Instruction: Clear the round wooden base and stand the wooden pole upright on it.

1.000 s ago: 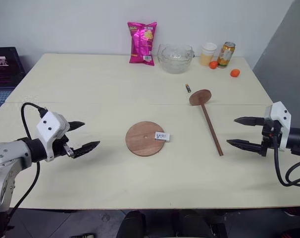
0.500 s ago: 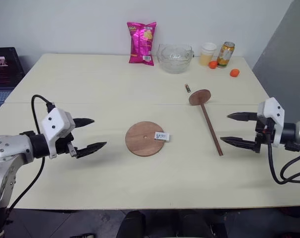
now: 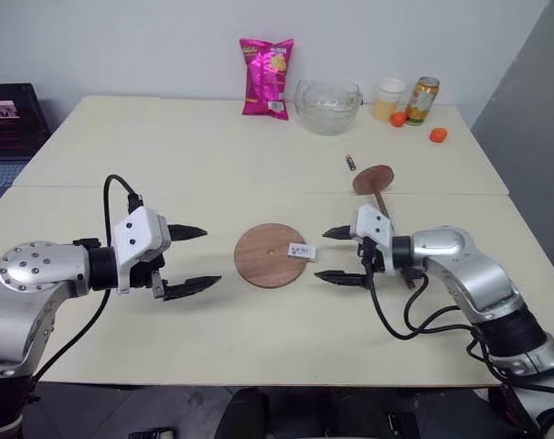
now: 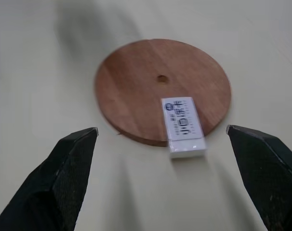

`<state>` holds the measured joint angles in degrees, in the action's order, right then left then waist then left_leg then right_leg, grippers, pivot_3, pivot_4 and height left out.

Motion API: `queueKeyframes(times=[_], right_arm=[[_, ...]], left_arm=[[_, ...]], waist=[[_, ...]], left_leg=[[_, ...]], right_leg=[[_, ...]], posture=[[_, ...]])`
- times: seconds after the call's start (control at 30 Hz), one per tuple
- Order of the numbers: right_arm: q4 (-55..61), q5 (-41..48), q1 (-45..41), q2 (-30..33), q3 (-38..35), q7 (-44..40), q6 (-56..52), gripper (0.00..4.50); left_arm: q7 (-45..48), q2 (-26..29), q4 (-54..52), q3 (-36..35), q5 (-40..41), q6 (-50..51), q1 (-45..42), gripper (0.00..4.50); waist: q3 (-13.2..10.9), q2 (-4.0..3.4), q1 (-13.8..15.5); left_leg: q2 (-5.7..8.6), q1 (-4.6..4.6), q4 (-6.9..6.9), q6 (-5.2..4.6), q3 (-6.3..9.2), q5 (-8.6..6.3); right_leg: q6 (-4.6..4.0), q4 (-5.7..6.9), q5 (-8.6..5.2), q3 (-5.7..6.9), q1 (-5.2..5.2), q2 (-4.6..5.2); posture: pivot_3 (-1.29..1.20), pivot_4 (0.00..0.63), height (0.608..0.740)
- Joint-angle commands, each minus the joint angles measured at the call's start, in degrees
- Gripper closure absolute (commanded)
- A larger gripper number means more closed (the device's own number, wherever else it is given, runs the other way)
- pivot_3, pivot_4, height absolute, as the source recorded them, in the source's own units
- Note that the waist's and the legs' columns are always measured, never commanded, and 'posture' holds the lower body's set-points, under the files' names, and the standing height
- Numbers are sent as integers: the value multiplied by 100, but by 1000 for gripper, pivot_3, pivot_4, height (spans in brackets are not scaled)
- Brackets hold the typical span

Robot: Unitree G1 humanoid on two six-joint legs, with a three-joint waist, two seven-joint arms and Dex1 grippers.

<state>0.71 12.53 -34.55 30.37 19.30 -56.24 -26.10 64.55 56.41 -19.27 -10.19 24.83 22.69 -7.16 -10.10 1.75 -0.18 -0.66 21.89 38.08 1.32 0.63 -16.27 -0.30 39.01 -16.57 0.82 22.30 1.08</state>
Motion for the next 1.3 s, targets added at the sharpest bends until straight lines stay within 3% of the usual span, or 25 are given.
queueKeyframes(times=[0.03, 0.37, 0.93, 1.1, 1.3], right_arm=[[-713, -209, -461, -467, 159, -40, 313, 0], [-1821, -597, -897, -943, 302, -256, 723, 0], [-1666, -696, -775, -953, 100, -247, 727, 3413], [-680, -439, -417, -354, -411, -283, 438, 3513], [271, -61, 248, 446, -1610, 158, -219, 3530]], left_arm=[[27, 10, -179, 126, -20, -96, -142, 29], [-83, -78, -273, 316, -24, -78, -234, 29], [-237, -292, -304, 311, 121, 22, -370, 0], [-403, -549, -509, 351, 444, 286, -692, 0], [-587, -1016, -562, 686, 618, 490, -1284, 0]], waist=[[0, 0, -8], [-1, -1, -14], [-1, -1, -19], [-1, -2, 18], [0, 0, 20]], left_leg=[[-2, 0, -1, 0, 2, 0], [-3, 0, -2, 0, 4, 0], [-3, 0, -3, 0, 5, 0], [-2, 3, -1, 0, 6, 0], [3, 7, 1, 0, 10, 0]], right_leg=[[0, 1, 0, 2, 0, -1], [-1, 3, 0, 4, 2, -2], [-1, 4, 0, 5, 2, -2], [0, 2, 0, 6, 2, -1], [0, 0, 0, 10, -1, 3]], posture=[[0, 150, 740], [0, 150, 740], [0, 150, 740], [0, 150, 740], [0, 150, 740]])
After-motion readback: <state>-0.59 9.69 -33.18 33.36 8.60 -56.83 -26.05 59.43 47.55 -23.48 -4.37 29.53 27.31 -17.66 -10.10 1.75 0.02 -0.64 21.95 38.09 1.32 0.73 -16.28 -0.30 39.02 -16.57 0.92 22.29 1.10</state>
